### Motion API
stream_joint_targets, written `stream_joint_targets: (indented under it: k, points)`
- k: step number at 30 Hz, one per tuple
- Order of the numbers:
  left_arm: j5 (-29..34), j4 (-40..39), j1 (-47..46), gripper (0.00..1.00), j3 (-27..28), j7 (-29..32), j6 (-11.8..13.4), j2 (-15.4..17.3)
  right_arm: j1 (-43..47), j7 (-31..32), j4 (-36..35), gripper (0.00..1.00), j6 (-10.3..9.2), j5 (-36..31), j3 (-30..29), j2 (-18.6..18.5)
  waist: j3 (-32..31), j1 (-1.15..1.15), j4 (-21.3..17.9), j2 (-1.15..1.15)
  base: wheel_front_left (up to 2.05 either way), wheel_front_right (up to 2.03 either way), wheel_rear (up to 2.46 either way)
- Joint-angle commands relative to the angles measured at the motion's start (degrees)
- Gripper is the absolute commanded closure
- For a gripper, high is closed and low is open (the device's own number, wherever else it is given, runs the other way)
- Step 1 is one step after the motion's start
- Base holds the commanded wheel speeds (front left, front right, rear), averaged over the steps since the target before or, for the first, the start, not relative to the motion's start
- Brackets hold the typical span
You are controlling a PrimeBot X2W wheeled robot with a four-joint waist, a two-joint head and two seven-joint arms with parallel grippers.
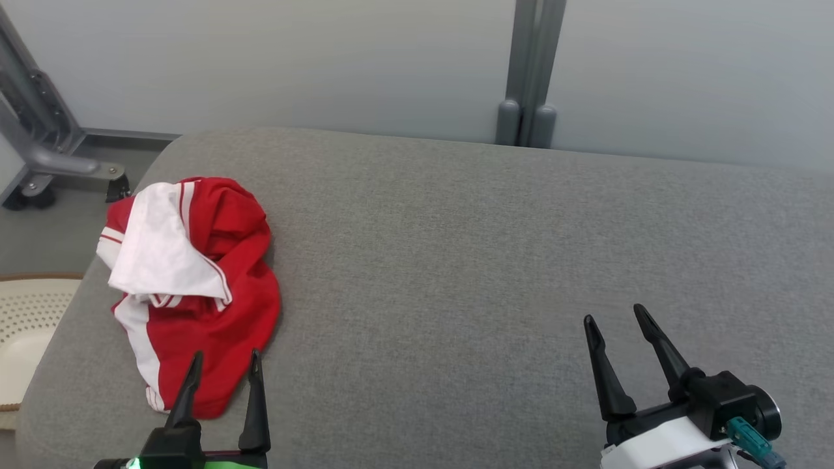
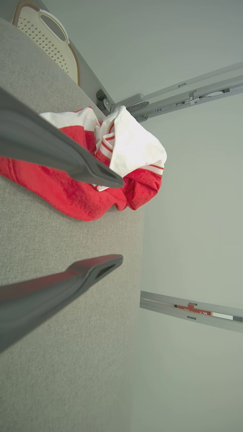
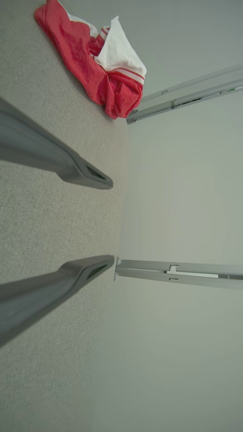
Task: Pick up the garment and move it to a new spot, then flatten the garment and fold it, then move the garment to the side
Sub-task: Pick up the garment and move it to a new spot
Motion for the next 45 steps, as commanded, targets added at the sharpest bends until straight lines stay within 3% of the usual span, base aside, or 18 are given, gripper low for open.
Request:
stream_joint_targets:
  k: [1,15,26,34,40,45]
  points:
    - [0.7,-0.1,0.9,0.00,0.3,0.0,-0.1,0.1,0.1,-0.1,0.1,0.00,0.03,0.4,0.2,-0.1,0.7,0.00,3.8,0.00,0.00,0.00,0.00]
    - [0.9,0.5,2.1,0.00,1.7,0.0,0.1,0.1,0.2,-0.1,0.4,0.00,0.03,1.0,0.7,-0.1,0.2,0.00,14.0,0.00,0.00,0.00,0.00]
    - [2.1,0.3,1.4,0.00,3.4,0.0,-0.4,0.3,0.0,-0.1,0.5,0.00,0.03,0.6,1.1,-0.1,0.3,0.00,15.7,0.00,0.00,0.00,0.00]
    - [2.7,1.2,-11.0,0.00,5.3,0.0,-2.7,2.5,-2.0,-0.1,0.3,0.00,0.03,-2.9,1.0,-0.7,6.2,0.00,13.6,0.00,0.00,0.00,0.00]
    - [-0.9,14.9,-28.6,0.00,6.7,1.6,-4.6,4.5,-4.4,-0.1,-0.3,0.00,0.02,-4.2,1.8,-4.6,12.4,0.00,12.4,0.00,0.00,0.00,0.00]
    - [-4.9,26.8,-44.2,0.00,7.0,11.3,-5.8,6.1,-6.9,-0.1,-1.2,0.00,0.03,-4.5,1.9,-7.5,17.1,0.00,10.8,0.00,0.00,0.00,0.00]
